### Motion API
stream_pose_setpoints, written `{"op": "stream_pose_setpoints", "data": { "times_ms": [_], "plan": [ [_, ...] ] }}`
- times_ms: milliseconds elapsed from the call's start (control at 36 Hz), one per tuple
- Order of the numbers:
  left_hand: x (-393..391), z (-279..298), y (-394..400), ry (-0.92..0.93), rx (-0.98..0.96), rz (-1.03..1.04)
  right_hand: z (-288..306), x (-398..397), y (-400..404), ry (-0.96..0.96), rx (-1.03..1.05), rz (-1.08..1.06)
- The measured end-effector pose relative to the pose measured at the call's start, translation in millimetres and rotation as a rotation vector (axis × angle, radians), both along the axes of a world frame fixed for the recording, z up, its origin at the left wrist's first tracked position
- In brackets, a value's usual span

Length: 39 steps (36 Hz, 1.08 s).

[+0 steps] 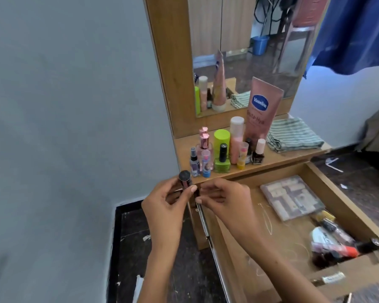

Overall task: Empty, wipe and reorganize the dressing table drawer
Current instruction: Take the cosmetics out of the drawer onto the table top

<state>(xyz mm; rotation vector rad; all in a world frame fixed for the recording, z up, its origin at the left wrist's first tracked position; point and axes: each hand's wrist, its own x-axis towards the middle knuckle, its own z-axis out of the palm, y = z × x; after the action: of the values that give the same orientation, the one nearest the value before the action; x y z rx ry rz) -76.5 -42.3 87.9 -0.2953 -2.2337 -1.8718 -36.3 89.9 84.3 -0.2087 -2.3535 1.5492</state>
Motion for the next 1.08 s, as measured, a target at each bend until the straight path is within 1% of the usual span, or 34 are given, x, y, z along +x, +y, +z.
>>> {"op": "stream_pose_setpoints", "data": {
  "times_ms": [111, 250, 306, 611, 861, 1083],
  "plan": [
    [-16, 4, -5, 0.044, 0.004, 0.034, -5, 4, 11, -0.038, 0.153, -0.027],
    [-34, 1, 1, 0.016, -0.034, -0.018, -10, 10, 23, -0.069, 0.215, -0.034],
    [-37, -4, 4, 0.008, -0.046, -0.033, -12, 12, 27, -0.086, 0.213, -0.039],
    [-41, -15, 13, 0.019, 0.046, -0.016, -16, 15, 38, -0.127, 0.201, -0.045],
    [-34, -25, 18, 0.088, 0.004, 0.000, -19, 17, 47, -0.139, 0.192, -0.060],
    [-34, -33, 20, 0.082, -0.015, 0.014, -24, 18, 56, -0.171, 0.193, -0.071]
  ]
}}
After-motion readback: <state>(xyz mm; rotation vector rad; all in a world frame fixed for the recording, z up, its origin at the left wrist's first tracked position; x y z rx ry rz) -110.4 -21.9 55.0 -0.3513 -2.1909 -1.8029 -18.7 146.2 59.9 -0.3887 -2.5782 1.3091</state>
